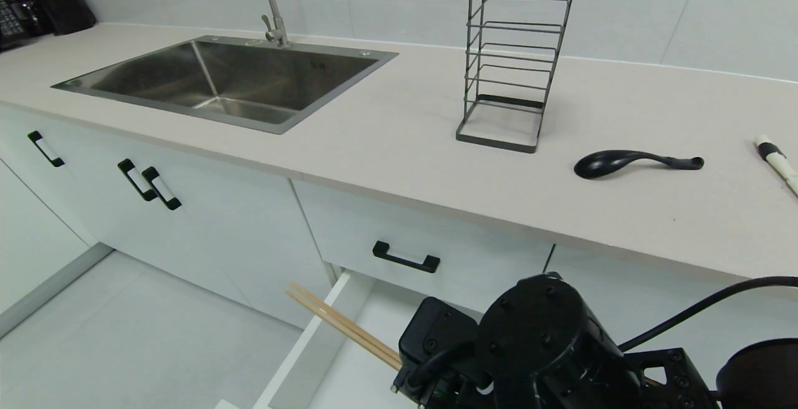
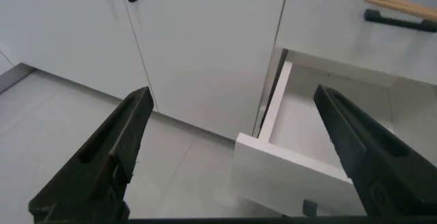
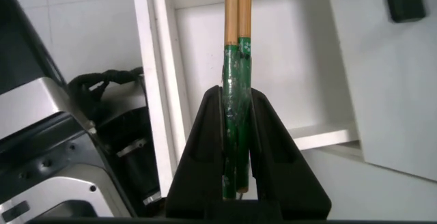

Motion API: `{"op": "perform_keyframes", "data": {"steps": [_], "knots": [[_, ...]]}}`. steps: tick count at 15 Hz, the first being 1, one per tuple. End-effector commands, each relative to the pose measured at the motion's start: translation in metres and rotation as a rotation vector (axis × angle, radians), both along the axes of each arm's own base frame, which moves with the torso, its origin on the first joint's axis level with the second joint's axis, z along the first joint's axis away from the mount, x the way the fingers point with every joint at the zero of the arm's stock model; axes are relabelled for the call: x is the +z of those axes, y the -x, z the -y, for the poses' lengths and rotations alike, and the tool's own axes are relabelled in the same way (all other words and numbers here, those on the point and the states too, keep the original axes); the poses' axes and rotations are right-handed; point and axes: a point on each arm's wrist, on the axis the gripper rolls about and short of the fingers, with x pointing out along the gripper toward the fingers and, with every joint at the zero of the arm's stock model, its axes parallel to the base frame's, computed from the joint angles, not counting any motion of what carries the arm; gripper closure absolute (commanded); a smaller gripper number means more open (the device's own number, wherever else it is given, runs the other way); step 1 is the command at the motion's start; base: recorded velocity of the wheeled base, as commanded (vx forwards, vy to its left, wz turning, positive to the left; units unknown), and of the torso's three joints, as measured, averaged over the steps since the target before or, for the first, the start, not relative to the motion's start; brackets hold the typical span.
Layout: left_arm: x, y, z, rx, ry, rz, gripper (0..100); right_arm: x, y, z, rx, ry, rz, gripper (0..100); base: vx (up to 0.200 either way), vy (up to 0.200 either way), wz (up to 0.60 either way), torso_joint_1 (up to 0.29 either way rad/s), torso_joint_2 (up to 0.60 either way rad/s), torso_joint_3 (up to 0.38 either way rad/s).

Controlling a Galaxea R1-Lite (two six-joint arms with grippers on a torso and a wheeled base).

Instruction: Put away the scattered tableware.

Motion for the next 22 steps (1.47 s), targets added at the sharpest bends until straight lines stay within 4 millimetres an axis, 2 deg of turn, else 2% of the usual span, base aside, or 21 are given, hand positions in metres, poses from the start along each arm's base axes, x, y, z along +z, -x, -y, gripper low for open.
{"op": "perform_keyframes", "data": {"steps": [1, 8, 11, 16, 18, 19, 22], "knots": [[0.0, 0.0, 0.0, 0.001, 0.0, 0.001, 0, 0.002, 0.0, 0.0, 0.001, -0.005, 0.002, 100, 0.0, 0.0, 0.0, -0.251, 0.44, 0.198], [0.0, 0.0, 0.0, 0.001, 0.0, 0.001, 0, -0.001, -0.002, -0.004, 0.003, 0.003, 0.0, 100, 0.0, 0.0, 0.0, -0.251, 0.36, 0.129], [0.0, 0.0, 0.0, 0.001, 0.0, 0.001, 0, -0.003, 0.001, 0.001, 0.035, 0.026, 0.009, 100, 0.0, 0.0, 0.0, -0.085, 0.28, 0.093], [0.0, 0.0, 0.0, 0.001, 0.0, 0.001, 0, 0.027, 0.008, 0.026, 0.035, 0.066, 0.032, 100, 0.0, 0.0, 0.0, -0.005, 0.08, 0.024], [0.0, 0.0, 0.0, 0.001, 0.0, 0.001, 0, 0.027, 0.009, 0.028, 0.004, 0.099, 0.044, 100, 0.0, 0.0, 0.0, 0.0, 0.0, 0.0], [0.0, 0.0, 0.0, 0.001, 0.0, 0.001, 0, 0.023, 0.007, 0.025, -0.012, 0.113, 0.05, 100, 0.0, 0.0, 0.0, 0.0, 0.0, 0.0], [0.0, 0.0, 0.0, 0.001, 0.0, 0.001, 0, 0.001, -0.004, 0.0, -0.018, 0.111, 0.05, 100, 0.0, 0.0, 0.0, 0.0, 0.0, 0.0]]}}
